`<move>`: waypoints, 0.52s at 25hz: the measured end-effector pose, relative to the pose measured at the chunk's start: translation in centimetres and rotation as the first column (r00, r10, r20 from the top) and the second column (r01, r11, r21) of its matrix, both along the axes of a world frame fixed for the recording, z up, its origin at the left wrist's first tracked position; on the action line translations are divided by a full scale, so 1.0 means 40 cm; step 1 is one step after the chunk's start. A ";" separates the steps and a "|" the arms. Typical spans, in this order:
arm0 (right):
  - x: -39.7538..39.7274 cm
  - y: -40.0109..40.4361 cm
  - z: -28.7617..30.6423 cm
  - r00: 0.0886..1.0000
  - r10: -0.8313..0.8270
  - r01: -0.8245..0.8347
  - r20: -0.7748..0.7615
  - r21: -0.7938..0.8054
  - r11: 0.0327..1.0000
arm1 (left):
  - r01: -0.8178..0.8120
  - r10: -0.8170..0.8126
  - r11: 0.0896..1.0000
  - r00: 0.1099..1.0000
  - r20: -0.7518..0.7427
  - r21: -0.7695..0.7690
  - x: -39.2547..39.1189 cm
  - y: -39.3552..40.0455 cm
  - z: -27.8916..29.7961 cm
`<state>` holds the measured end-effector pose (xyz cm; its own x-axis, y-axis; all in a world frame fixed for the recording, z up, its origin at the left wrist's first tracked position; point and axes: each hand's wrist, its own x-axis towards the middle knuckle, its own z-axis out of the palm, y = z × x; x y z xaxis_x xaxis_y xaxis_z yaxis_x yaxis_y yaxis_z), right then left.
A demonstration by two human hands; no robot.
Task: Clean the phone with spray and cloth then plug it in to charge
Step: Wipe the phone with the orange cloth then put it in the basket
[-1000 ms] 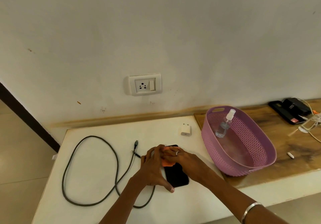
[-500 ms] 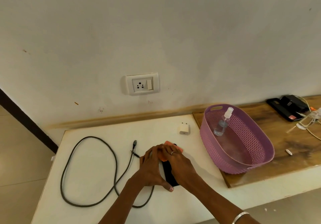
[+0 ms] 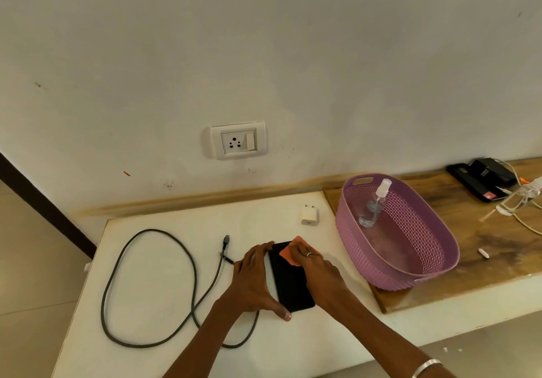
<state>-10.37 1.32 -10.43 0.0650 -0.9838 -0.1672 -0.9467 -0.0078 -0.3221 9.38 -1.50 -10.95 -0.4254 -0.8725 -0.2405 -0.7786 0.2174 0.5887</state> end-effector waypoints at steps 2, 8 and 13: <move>0.002 0.029 0.024 0.995 0.083 -0.081 -0.062 0.042 0.996 | -0.004 0.004 1.000 1.000 -0.005 -0.005 -0.001 0.000 0.005; -0.019 0.207 0.074 0.969 0.058 -0.079 0.241 0.077 0.994 | -0.014 0.014 1.000 1.000 -0.012 -0.017 0.000 0.002 0.003; -0.034 0.261 0.075 0.980 0.059 -0.077 0.191 0.086 0.993 | -0.012 0.012 1.000 1.000 -0.025 -0.014 -0.002 0.005 0.013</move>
<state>-11.73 11.75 -7.41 0.1701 -0.9568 -0.2357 -0.8677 -0.0320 -0.4960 9.31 -1.29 -10.42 -0.4206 -0.8807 -0.2178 -0.7665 0.2165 0.6046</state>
